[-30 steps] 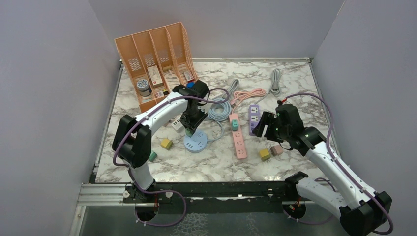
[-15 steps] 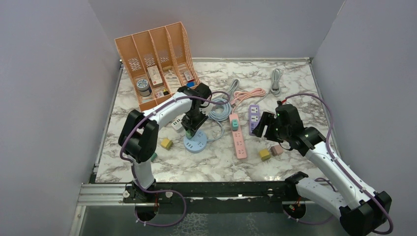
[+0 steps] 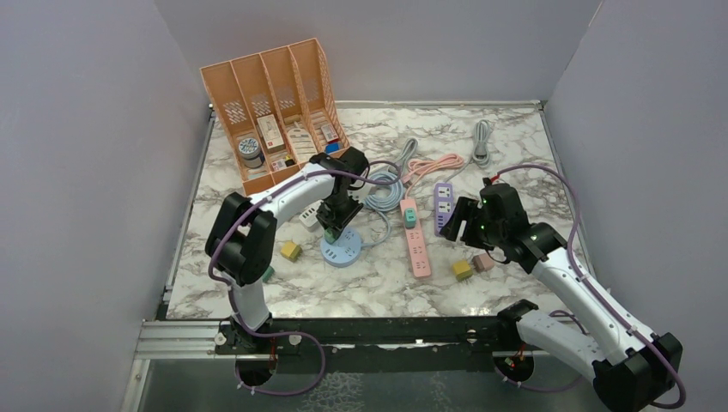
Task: Insert the plug
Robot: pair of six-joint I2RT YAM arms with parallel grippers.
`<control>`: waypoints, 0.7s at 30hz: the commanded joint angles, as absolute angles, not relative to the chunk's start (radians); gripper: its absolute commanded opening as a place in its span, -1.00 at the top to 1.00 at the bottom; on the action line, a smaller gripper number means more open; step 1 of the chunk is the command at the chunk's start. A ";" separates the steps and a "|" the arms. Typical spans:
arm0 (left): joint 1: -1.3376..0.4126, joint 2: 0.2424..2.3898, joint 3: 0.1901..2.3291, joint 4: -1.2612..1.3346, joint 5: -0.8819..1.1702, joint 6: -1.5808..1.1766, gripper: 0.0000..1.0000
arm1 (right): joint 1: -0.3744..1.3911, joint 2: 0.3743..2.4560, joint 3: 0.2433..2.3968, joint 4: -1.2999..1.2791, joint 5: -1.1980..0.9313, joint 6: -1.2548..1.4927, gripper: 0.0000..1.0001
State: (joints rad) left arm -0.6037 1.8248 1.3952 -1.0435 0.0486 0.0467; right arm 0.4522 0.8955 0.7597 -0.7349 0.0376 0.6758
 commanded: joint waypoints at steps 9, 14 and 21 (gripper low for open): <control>-0.601 1.872 1.208 -0.888 0.036 -0.018 1.00 | 0.456 0.889 0.745 -0.700 0.060 0.687 -0.35; -0.602 1.913 1.165 -0.840 0.029 -0.027 1.00 | 0.456 0.892 0.747 -0.699 0.064 0.689 -0.35; -0.603 1.869 1.152 -0.817 0.017 -0.045 1.00 | 0.456 0.889 0.748 -0.706 0.087 0.695 -0.35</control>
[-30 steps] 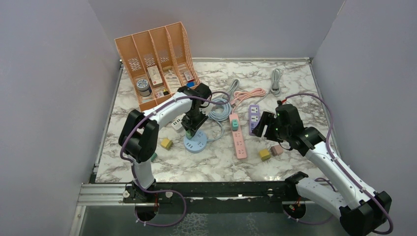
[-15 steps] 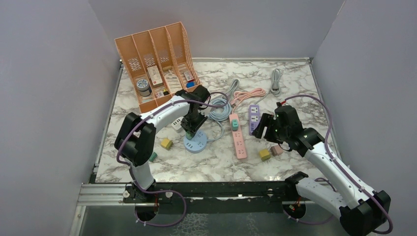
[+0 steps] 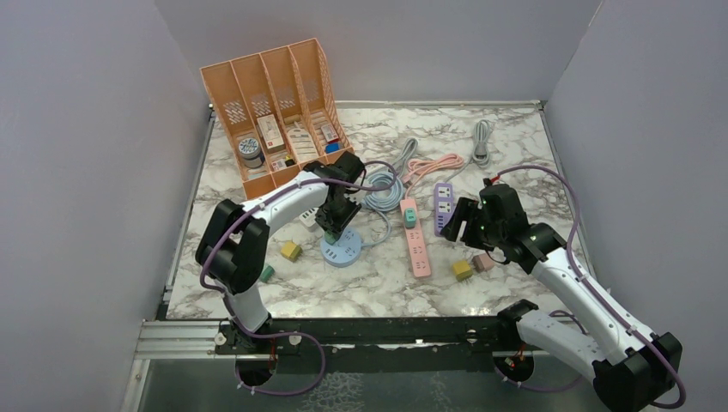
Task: Insert the plug
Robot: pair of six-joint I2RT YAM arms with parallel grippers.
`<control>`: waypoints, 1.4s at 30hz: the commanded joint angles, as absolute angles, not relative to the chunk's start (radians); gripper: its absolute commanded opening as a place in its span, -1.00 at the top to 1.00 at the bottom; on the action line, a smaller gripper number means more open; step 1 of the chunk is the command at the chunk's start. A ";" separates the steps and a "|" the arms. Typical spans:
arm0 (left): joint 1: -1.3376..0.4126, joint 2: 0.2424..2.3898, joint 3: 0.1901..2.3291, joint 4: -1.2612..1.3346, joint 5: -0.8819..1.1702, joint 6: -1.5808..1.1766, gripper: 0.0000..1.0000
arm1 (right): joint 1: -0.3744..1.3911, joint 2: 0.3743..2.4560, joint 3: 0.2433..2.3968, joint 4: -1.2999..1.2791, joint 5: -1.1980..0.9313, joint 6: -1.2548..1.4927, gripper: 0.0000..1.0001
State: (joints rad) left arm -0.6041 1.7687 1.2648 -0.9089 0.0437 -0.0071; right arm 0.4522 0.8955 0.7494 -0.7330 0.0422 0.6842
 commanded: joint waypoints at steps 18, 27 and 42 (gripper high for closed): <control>-0.603 1.436 1.393 -0.686 0.104 -0.170 -0.38 | 0.454 1.024 0.794 -0.769 0.312 0.710 -0.42; -0.621 1.196 1.017 -0.167 0.231 -0.501 -0.41 | 0.454 1.107 0.786 -0.836 0.206 0.763 -0.44; -0.706 1.191 0.908 -0.009 0.221 -0.573 -0.41 | 0.454 1.233 0.700 -0.821 0.149 0.911 -0.57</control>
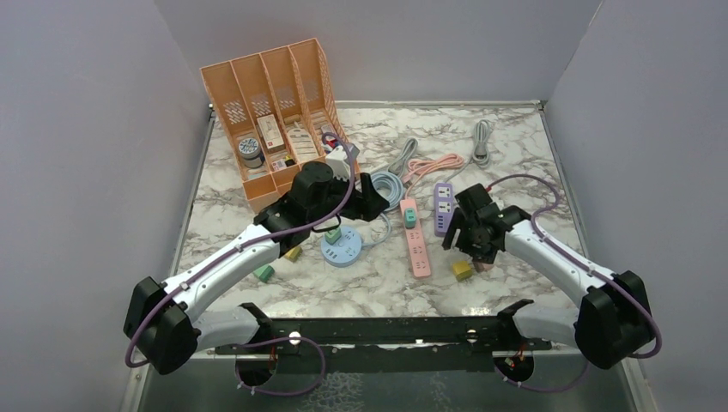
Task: Insert the plug
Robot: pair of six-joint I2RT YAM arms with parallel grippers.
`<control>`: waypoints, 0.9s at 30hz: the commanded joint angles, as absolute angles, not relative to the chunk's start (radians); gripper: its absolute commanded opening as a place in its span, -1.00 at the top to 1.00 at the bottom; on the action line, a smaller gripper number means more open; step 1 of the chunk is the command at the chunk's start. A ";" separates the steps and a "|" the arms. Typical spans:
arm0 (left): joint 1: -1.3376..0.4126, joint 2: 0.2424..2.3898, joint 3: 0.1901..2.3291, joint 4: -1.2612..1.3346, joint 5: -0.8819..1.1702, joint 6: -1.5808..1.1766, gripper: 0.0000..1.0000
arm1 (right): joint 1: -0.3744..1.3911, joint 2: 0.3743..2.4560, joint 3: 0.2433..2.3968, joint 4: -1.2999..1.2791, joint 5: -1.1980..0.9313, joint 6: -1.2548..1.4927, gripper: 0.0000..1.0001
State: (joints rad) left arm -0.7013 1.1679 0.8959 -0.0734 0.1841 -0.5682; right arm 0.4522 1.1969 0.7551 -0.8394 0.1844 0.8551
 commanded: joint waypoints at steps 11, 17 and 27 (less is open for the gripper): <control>-0.707 1.214 0.922 -0.031 0.263 -0.492 -0.42 | 0.460 1.228 0.657 -0.795 0.029 0.914 -0.49; -0.707 1.210 0.927 -0.052 0.251 -0.471 -0.42 | 0.478 1.239 0.654 -0.758 0.040 0.908 -0.28; -0.707 1.187 0.898 -0.048 0.242 -0.496 -0.42 | 0.516 1.283 0.636 -0.708 0.122 0.869 -0.17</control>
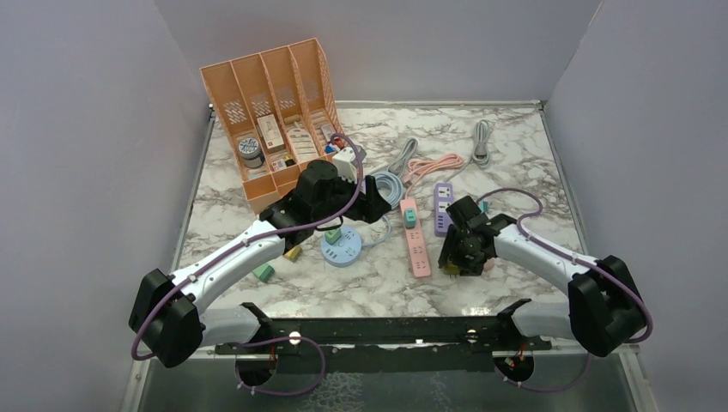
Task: Insert the plug
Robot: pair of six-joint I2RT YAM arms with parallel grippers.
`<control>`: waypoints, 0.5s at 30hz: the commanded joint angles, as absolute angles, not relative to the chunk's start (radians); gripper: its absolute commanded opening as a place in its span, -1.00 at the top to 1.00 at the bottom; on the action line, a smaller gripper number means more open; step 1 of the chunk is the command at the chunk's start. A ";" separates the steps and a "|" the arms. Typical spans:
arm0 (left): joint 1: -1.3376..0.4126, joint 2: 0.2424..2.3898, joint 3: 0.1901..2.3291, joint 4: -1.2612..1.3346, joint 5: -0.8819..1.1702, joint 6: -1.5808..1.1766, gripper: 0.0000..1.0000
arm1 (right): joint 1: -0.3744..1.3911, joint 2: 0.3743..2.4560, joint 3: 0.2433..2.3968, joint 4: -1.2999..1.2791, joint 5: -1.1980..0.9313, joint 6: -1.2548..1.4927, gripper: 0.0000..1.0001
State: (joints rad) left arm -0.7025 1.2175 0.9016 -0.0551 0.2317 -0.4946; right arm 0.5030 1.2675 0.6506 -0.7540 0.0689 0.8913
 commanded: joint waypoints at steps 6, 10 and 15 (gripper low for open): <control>-0.707 1.175 0.889 -0.047 0.238 -0.511 -0.42 | 0.525 1.284 0.632 -0.677 0.141 0.836 -0.16; -0.707 1.172 0.887 -0.047 0.236 -0.526 -0.42 | 0.526 1.273 0.632 -0.643 0.132 0.793 0.18; -0.707 1.177 0.895 -0.053 0.240 -0.587 -0.42 | 0.532 1.200 0.671 -0.638 0.123 0.733 0.39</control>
